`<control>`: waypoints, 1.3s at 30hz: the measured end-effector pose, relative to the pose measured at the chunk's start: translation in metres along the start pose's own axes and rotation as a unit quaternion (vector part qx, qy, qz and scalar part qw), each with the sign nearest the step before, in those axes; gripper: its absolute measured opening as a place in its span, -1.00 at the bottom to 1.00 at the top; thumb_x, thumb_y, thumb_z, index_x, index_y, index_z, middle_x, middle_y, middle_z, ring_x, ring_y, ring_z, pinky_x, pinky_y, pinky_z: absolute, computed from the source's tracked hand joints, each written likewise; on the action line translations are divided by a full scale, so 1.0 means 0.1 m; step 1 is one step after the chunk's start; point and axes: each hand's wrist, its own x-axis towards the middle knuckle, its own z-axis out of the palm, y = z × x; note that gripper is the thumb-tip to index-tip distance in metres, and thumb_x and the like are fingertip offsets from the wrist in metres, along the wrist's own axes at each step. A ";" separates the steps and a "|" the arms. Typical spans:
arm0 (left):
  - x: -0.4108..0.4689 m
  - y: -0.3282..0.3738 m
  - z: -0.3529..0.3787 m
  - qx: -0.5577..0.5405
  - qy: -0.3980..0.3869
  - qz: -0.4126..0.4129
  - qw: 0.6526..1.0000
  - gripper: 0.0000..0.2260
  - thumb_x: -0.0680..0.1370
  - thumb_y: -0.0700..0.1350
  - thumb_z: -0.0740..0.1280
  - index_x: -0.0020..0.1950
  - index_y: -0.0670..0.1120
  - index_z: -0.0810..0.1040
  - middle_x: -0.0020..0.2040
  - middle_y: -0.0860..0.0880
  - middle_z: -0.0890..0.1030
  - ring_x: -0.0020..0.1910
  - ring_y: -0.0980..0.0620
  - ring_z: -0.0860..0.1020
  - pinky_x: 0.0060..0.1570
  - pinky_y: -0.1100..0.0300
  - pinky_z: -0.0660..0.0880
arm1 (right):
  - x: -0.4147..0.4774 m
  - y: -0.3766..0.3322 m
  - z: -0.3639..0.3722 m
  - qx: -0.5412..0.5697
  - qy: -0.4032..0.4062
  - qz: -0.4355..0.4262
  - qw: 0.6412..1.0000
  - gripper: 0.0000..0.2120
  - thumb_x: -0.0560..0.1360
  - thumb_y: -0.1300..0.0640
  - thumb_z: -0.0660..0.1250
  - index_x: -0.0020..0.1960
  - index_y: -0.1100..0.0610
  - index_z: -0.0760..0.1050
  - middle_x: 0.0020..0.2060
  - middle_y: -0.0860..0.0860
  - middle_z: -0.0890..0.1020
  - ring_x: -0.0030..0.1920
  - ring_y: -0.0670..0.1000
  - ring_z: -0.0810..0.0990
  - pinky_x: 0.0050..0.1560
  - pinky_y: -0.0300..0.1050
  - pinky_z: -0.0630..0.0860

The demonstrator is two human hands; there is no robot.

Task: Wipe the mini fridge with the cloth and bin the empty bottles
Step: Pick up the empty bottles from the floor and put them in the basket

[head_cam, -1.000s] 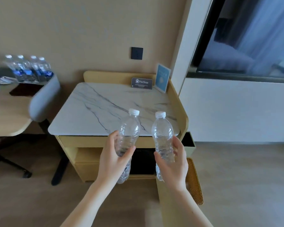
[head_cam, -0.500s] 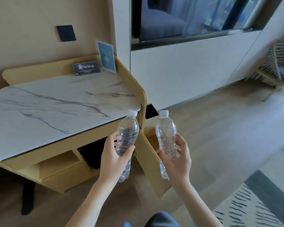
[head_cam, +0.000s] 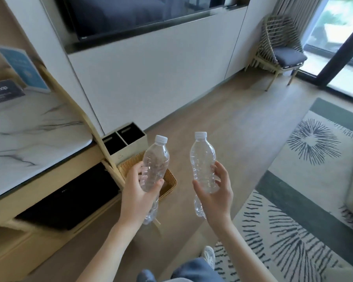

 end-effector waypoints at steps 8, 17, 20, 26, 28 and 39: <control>0.38 0.66 1.68 -0.011 -0.032 0.002 0.999 -0.47 0.45 0.07 0.49 0.36 0.13 0.36 0.24 0.24 0.46 0.22 0.21 0.49 0.16 0.27 0.48 | 1.21 0.48 -1.15 -0.030 0.014 -0.003 0.999 -0.28 0.30 -0.03 0.54 0.41 -0.15 0.37 0.22 -0.14 0.55 0.23 -0.21 0.51 0.15 -0.50 0.36; 1.08 0.74 2.31 -0.008 0.002 -0.038 0.999 -0.42 0.43 0.05 0.51 0.38 0.07 0.37 0.26 0.13 0.50 0.24 0.14 0.49 0.26 0.01 0.48 | 2.17 0.77 -1.04 -0.022 -0.045 0.010 0.999 -0.28 0.33 0.13 0.59 0.39 -0.18 0.38 0.22 -0.13 0.55 0.19 -0.21 0.52 0.17 -0.47 0.38; 1.39 0.62 2.36 0.001 0.027 -0.052 0.998 -0.42 0.44 0.04 0.51 0.39 0.06 0.36 0.27 0.14 0.48 0.25 0.13 0.48 0.27 0.01 0.47 | 2.55 0.84 -0.75 -0.015 -0.078 0.015 0.997 -0.28 0.33 0.14 0.59 0.37 -0.22 0.38 0.22 -0.13 0.56 0.16 -0.20 0.54 0.18 -0.34 0.42; 2.25 0.35 2.35 -0.008 0.114 -0.071 0.991 -0.44 0.44 0.00 0.52 0.38 0.02 0.38 0.27 0.10 0.50 0.26 0.07 0.49 0.28 -0.05 0.46 | 3.51 0.82 0.06 -0.019 -0.145 -0.010 0.989 -0.29 0.27 -0.05 0.52 0.36 -0.26 0.36 0.22 -0.17 0.55 0.16 -0.20 0.56 0.15 -0.26 0.47; 2.59 0.31 2.26 -0.011 0.147 -0.068 0.987 -0.46 0.44 0.03 0.52 0.35 0.06 0.39 0.24 0.16 0.50 0.23 0.10 0.50 0.25 -0.03 0.48 | 3.84 0.73 0.40 -0.019 -0.178 -0.022 0.984 -0.30 0.26 -0.10 0.50 0.35 -0.30 0.35 0.21 -0.27 0.53 0.18 -0.22 0.54 0.16 -0.26 0.46; 3.68 0.26 1.51 0.048 0.333 -0.102 0.936 -0.42 0.44 0.03 0.51 0.39 -0.04 0.36 0.18 0.09 0.54 0.10 0.42 0.47 -0.02 0.58 0.35 | 4.90 0.08 2.17 0.035 -0.364 -0.093 0.926 -0.32 0.24 -0.16 0.48 0.31 -0.40 0.34 0.16 -0.44 0.49 0.20 -0.28 0.48 0.09 -0.41 0.37</control>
